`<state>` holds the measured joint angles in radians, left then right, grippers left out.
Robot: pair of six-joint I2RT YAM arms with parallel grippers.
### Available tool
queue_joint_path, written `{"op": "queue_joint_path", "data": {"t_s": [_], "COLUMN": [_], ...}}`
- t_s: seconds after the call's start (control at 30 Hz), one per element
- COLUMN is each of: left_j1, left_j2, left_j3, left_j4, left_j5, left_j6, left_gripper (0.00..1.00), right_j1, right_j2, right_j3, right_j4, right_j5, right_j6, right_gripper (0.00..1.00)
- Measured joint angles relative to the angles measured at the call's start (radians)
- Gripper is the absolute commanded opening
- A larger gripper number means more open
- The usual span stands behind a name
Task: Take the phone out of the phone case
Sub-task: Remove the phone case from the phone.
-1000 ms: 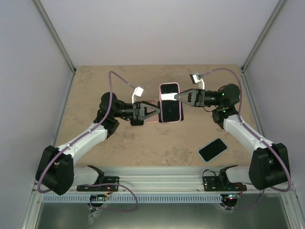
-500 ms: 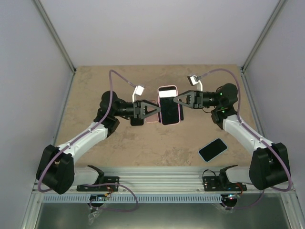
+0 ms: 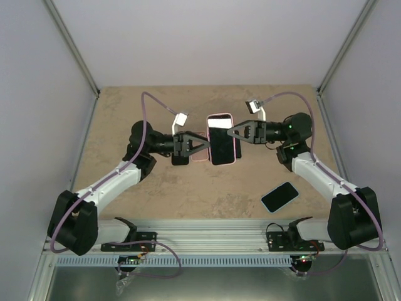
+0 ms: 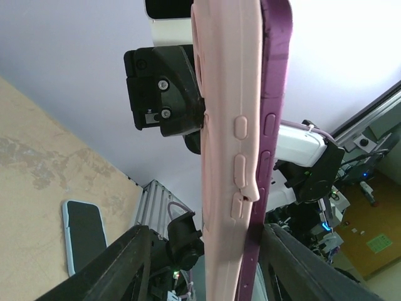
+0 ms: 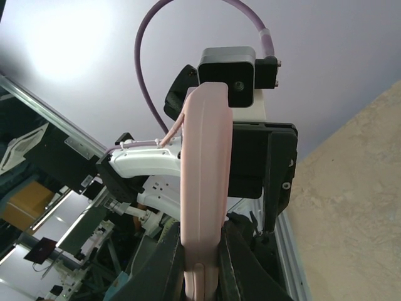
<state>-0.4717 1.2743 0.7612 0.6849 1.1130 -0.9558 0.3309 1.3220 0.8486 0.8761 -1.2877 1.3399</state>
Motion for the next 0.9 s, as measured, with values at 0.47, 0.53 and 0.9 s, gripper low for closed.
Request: {"op": "queue_joint_path", "data": {"t_s": [0.47,0.53,0.9], "left_j1": [0.038,0.035,0.0], "left_j2": [0.02,0.02,0.005], "left_j3": [-0.064,-0.072,-0.074], "left_j4": [0.18,0.23,0.266], "left_j5": [-0.002,0.007,0.029], "left_j6": [-0.142,-0.173,-0.179], "left_gripper": [0.58,0.58,0.5], "right_j1": [0.019,0.019,0.019], "right_j2": [-0.001,-0.002,-0.001], "right_j3": [-0.006,-0.006,-0.006], "right_j4": [0.071,0.057,-0.027], "right_j5": [-0.044,-0.044,-0.032], "right_j6": [0.039,0.027,-0.024], "right_gripper": [0.01,0.01,0.01]}}
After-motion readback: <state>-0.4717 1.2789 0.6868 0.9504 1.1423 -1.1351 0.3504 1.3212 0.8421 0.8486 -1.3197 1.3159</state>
